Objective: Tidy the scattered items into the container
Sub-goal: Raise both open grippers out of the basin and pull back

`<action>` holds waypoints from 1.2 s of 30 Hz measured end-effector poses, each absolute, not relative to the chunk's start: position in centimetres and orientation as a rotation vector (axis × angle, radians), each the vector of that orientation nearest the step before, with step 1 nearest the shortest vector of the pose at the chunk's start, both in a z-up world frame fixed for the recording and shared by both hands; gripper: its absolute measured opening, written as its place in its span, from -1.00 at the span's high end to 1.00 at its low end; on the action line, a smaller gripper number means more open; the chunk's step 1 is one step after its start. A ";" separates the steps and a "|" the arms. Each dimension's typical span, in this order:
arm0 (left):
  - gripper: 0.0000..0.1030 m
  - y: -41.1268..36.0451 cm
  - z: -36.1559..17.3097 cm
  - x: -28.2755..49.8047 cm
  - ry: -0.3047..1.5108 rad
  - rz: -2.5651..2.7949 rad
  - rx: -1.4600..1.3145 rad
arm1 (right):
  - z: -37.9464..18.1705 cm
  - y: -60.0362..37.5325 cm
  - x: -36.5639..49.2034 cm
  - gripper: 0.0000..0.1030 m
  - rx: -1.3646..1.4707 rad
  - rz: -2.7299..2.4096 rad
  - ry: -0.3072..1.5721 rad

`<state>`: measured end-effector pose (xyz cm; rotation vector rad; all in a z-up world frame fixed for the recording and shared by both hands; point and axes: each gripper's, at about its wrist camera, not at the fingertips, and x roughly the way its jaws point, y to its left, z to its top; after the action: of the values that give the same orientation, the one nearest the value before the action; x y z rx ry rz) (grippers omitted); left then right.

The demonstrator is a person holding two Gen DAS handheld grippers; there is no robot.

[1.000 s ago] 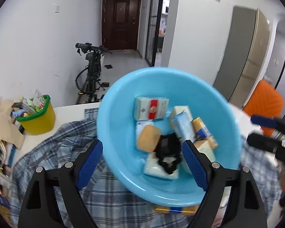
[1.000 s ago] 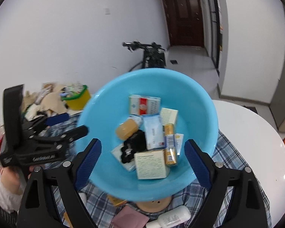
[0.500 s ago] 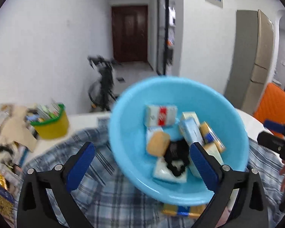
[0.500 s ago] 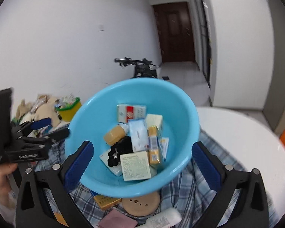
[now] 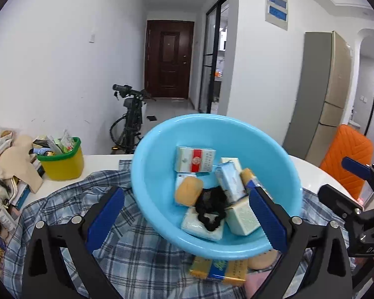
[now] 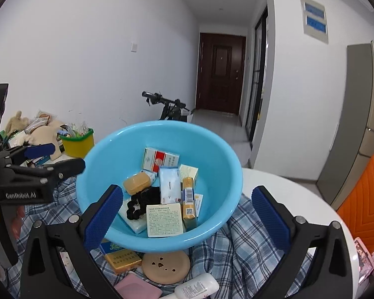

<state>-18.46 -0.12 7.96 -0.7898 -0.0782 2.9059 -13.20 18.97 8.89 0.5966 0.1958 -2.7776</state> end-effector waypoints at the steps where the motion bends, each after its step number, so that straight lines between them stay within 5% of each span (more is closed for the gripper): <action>1: -0.97 0.0 8.0 -18.2 -0.073 2.906 -0.788 | 9.0 18.9 -12.9 -0.99 0.589 -2.773 0.196; 14: -0.97 -1.4 8.6 -13.3 -0.181 2.950 -0.675 | 7.8 21.2 -9.8 -1.00 0.651 -2.749 0.065; 24: -0.97 -1.5 7.2 -6.5 -0.028 3.024 -0.588 | 7.7 22.1 -1.1 -1.00 0.537 -2.834 0.160; 36: -0.97 -1.0 0.2 -1.5 0.056 2.915 -0.861 | 2.5 22.9 4.4 -1.00 0.648 -2.888 0.153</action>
<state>-1.46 -0.98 0.19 -0.8610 0.0555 2.9147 4.42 22.90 2.50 0.6482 0.1527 -2.8882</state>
